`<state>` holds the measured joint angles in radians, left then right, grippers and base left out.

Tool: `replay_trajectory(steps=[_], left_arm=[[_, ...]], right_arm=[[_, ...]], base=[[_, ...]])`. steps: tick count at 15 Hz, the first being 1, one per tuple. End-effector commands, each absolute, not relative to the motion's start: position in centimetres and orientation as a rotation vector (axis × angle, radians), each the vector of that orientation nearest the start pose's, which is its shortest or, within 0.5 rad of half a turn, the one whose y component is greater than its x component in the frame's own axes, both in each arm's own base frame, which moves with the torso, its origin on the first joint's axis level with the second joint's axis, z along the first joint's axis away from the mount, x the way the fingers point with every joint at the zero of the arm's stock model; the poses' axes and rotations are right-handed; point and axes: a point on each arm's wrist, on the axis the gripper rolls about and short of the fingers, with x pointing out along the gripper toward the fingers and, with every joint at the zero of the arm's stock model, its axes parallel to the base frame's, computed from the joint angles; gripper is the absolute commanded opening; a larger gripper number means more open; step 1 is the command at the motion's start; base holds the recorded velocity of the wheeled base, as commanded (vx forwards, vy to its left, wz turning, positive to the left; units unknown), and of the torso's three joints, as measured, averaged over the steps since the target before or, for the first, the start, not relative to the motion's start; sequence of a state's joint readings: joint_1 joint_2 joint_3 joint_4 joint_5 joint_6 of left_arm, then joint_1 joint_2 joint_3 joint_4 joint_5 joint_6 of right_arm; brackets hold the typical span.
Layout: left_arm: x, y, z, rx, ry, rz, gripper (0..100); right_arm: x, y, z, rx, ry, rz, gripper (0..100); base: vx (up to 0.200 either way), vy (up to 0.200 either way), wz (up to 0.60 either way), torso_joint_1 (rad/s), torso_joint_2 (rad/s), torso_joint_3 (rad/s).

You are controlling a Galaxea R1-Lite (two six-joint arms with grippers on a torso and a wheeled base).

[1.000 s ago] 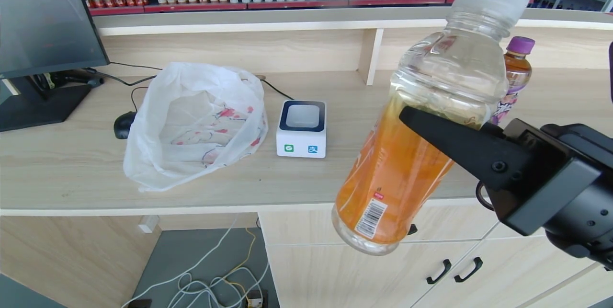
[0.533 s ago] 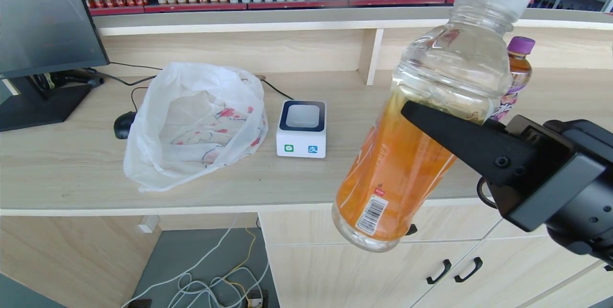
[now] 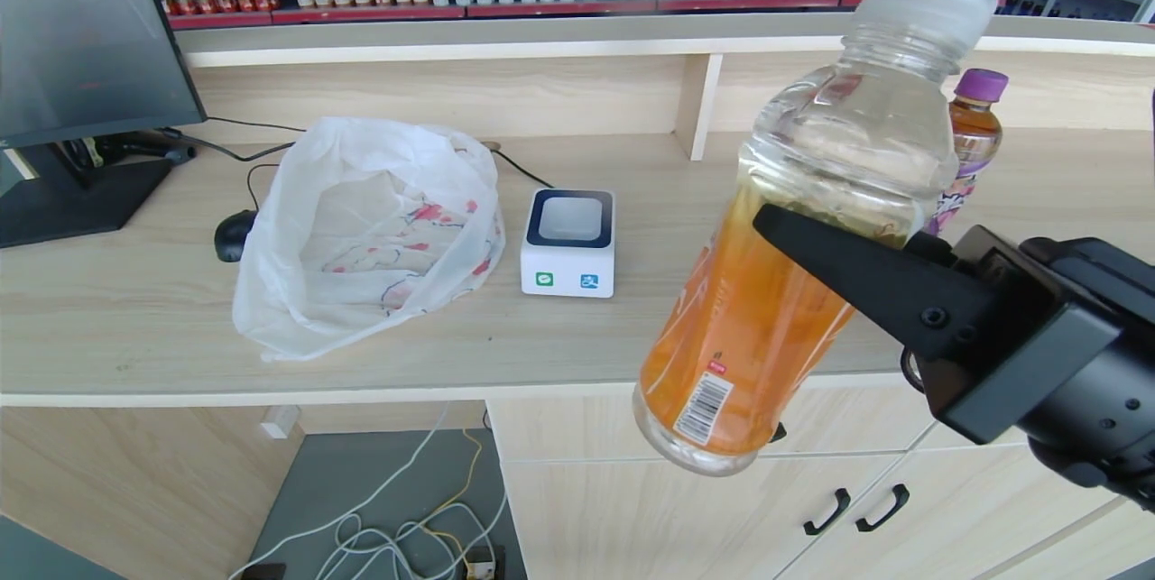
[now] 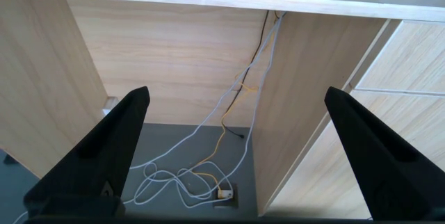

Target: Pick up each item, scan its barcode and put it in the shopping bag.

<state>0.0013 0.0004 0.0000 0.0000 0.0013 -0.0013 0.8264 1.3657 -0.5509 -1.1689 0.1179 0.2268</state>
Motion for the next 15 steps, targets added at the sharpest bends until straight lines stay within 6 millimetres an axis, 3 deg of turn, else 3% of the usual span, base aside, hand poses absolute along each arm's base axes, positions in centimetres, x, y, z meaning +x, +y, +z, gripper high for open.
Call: replay_trajectory(steps=[1,4,9,12,15], left_arm=[[-2.3,0.0,7.5,-0.002,0.000,0.002,100],[-2.3,0.0,7.5,-0.002,0.000,0.003,100],[-2.3,0.0,7.5,-0.002,0.000,0.003,100],[-2.3,0.0,7.5,-0.002,0.000,0.003,100],[-2.3,0.0,7.5,-0.002,0.000,0.003,100]], right_arm=[[14.0,15.5,24.6,0.304,-0.221,0.964,0],[15.2,15.8,23.4,0.215,-0.208,0.852,0],[19.8,17.1,24.0,0.014,-0.280,0.535,0],[20.2,17.2,23.6,-0.046,-0.266,0.395,0],[20.5,17.1,24.7,-0.023,-0.283,0.259,0]], base=[[0.000,0.000,0.00,0.000,0.00,0.000],[0.000,0.000,0.00,0.000,0.00,0.000],[0.000,0.000,0.00,0.000,0.00,0.000],[0.000,0.000,0.00,0.000,0.00,0.000],[0.000,0.000,0.00,0.000,0.00,0.000]])
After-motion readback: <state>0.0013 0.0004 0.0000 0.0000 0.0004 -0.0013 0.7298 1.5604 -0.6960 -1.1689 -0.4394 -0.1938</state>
